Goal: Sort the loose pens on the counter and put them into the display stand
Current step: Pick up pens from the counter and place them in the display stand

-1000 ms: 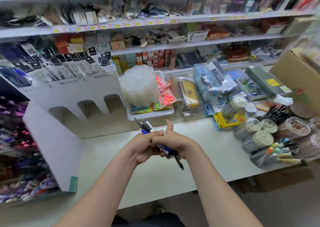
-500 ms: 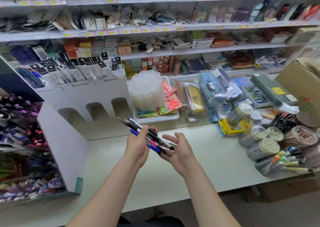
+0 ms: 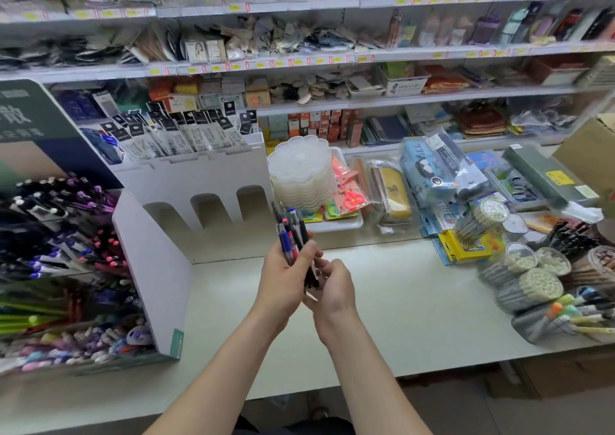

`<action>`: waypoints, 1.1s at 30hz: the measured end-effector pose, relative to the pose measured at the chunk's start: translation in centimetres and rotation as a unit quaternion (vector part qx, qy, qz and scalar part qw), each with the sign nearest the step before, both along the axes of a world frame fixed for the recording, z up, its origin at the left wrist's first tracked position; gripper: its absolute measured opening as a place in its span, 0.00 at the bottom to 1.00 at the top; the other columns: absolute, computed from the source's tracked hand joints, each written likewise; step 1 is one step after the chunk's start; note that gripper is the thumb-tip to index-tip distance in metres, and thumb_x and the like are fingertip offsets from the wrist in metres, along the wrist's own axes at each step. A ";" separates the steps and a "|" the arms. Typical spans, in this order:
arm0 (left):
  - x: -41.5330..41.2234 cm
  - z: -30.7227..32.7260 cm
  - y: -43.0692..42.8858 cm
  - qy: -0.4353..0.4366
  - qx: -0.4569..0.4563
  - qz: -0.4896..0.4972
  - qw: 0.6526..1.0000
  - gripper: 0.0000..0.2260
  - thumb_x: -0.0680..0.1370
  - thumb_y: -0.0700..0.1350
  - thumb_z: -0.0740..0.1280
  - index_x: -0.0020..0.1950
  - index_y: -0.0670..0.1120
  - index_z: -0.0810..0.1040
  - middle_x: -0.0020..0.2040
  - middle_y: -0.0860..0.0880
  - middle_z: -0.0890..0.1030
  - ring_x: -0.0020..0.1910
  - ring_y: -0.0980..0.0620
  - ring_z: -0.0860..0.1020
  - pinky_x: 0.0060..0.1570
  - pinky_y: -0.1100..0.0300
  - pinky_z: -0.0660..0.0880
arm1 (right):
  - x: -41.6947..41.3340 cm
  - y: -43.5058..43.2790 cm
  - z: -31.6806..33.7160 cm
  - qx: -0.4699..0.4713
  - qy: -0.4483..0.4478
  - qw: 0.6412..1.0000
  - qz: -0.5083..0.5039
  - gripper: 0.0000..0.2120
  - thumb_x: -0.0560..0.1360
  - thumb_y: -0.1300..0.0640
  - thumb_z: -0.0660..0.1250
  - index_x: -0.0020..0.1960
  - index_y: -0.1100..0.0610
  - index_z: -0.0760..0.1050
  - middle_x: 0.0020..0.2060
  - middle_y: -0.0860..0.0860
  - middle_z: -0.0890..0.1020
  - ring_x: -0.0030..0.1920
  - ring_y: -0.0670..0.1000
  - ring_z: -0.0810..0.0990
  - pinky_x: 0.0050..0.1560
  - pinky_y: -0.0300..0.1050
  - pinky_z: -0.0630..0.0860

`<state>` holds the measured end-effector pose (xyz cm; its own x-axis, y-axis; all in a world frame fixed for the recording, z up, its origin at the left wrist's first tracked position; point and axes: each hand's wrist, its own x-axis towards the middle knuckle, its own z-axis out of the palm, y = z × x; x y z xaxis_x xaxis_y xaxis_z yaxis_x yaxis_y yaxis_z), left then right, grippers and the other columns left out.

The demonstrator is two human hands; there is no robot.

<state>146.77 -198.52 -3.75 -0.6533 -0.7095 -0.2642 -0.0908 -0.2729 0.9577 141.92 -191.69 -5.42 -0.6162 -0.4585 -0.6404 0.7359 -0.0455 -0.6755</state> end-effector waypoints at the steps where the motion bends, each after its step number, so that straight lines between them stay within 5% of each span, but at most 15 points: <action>1: 0.6 0.1 -0.7 -0.007 -0.016 -0.017 1.000 0.08 0.84 0.45 0.70 0.63 0.52 0.80 0.49 0.48 0.87 0.48 0.53 0.86 0.46 0.63 0.81 | 0.1 0.1 0.0 0.010 0.033 0.999 0.001 0.21 0.84 0.54 0.52 0.57 0.55 0.85 0.50 0.53 0.89 0.56 0.54 0.86 0.59 0.54 0.80; 5: 3.2 0.7 -3.0 -0.013 -0.015 -0.127 0.992 0.09 0.85 0.46 0.69 0.64 0.48 0.78 0.45 0.40 0.85 0.42 0.45 0.83 0.41 0.51 0.82 | 0.2 -0.4 1.4 -0.026 0.172 0.984 0.033 0.16 0.86 0.54 0.58 0.61 0.55 0.84 0.48 0.57 0.88 0.45 0.53 0.85 0.38 0.47 0.79; 9: 5.9 1.2 -4.2 0.001 0.006 -0.201 0.980 0.12 0.84 0.48 0.67 0.63 0.42 0.78 0.41 0.43 0.83 0.40 0.46 0.81 0.40 0.53 0.78 | 1.3 -1.3 2.2 -0.025 0.295 0.950 0.101 0.12 0.86 0.55 0.65 0.52 0.58 0.86 0.37 0.62 0.81 0.31 0.57 0.72 0.25 0.45 0.71; 14: 9.6 2.1 -6.6 0.031 0.073 -0.199 0.977 0.09 0.86 0.43 0.65 0.63 0.41 0.80 0.52 0.37 0.86 0.44 0.45 0.85 0.42 0.51 0.81 | 4.1 -2.6 4.2 -0.063 0.260 0.955 0.126 0.13 0.87 0.54 0.64 0.58 0.60 0.85 0.45 0.59 0.88 0.32 0.56 0.77 0.28 0.45 0.72; 17: 12.3 2.6 -8.6 0.040 0.085 -0.202 0.975 0.11 0.86 0.41 0.64 0.67 0.42 0.79 0.57 0.36 0.86 0.56 0.36 0.86 0.54 0.42 0.83 | 6.7 -4.1 5.1 -0.045 0.269 0.952 0.136 0.14 0.88 0.51 0.62 0.61 0.53 0.85 0.49 0.56 0.89 0.46 0.56 0.88 0.37 0.47 0.82; 20: 15.2 3.5 -10.8 0.045 0.081 -0.200 0.975 0.12 0.86 0.40 0.64 0.68 0.41 0.79 0.60 0.34 0.85 0.59 0.33 0.85 0.60 0.36 0.80 | 9.8 -6.2 5.9 -0.037 0.296 0.947 0.117 0.13 0.88 0.51 0.61 0.61 0.50 0.84 0.47 0.55 0.89 0.46 0.57 0.89 0.42 0.51 0.84; 24: 19.3 4.5 -13.5 0.059 0.099 -0.195 0.974 0.13 0.86 0.40 0.65 0.69 0.38 0.79 0.59 0.33 0.85 0.58 0.32 0.85 0.48 0.42 0.85 | 13.5 -9.2 7.1 -0.028 0.318 0.943 0.090 0.10 0.86 0.52 0.64 0.61 0.52 0.84 0.43 0.54 0.89 0.38 0.53 0.88 0.32 0.48 0.82; 28: 23.6 5.1 -16.3 0.039 0.074 -0.212 0.974 0.12 0.86 0.42 0.67 0.67 0.39 0.80 0.59 0.37 0.86 0.54 0.35 0.86 0.48 0.45 0.84 | 16.5 -12.0 7.8 0.010 0.345 0.936 0.071 0.12 0.87 0.53 0.63 0.55 0.56 0.85 0.39 0.55 0.85 0.33 0.43 0.81 0.30 0.38 0.76; 31: 26.4 5.3 -17.8 0.030 0.079 -0.237 0.968 0.12 0.85 0.44 0.68 0.65 0.38 0.80 0.56 0.37 0.86 0.43 0.44 0.84 0.42 0.49 0.83 | 18.5 -13.7 7.8 0.031 0.341 0.936 0.080 0.13 0.85 0.51 0.66 0.52 0.55 0.86 0.40 0.65 0.78 0.36 0.50 0.77 0.31 0.41 0.76; 33: 28.0 5.3 -18.7 0.026 0.086 -0.261 0.961 0.14 0.86 0.44 0.67 0.66 0.35 0.78 0.54 0.38 0.87 0.39 0.46 0.82 0.39 0.52 0.82 | 20.2 -14.3 7.7 -0.006 0.328 0.936 0.125 0.12 0.85 0.51 0.67 0.53 0.59 0.84 0.36 0.59 0.76 0.35 0.51 0.76 0.28 0.42 0.75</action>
